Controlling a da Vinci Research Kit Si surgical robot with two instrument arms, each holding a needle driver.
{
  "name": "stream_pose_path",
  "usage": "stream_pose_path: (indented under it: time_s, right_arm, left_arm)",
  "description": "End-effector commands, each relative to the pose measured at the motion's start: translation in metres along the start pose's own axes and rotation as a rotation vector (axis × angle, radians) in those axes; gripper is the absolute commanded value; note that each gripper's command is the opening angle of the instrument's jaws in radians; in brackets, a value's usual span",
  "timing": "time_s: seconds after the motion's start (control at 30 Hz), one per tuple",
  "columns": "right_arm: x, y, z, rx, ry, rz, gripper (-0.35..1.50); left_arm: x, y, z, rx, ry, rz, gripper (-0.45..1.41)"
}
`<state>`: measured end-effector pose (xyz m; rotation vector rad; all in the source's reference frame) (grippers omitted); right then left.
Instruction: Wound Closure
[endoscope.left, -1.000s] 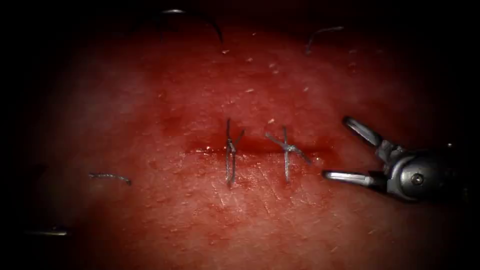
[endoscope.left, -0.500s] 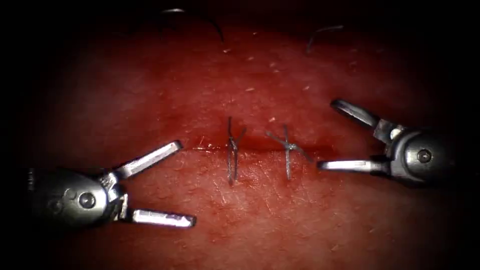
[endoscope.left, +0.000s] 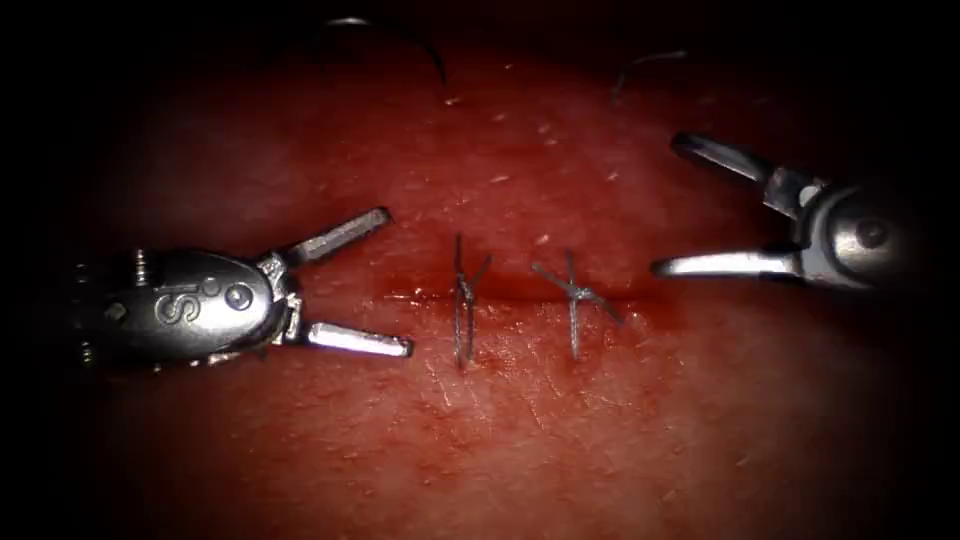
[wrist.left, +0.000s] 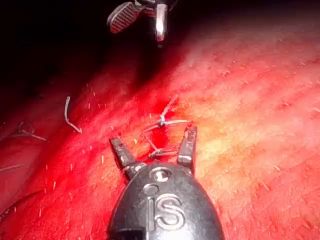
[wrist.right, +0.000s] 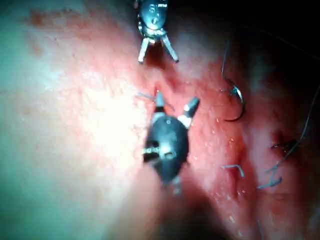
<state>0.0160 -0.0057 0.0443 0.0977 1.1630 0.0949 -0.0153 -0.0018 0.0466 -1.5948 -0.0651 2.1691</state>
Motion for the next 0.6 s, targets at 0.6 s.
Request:
stream_pose_path:
  time_s: [0.6]
  right_arm:
    - [-0.0009,-0.0008,0.0010,0.000,0.001,-0.004,1.40]
  left_arm:
    - [0.0006,0.0000,-0.0001,0.018,-0.012,-0.066,0.51]
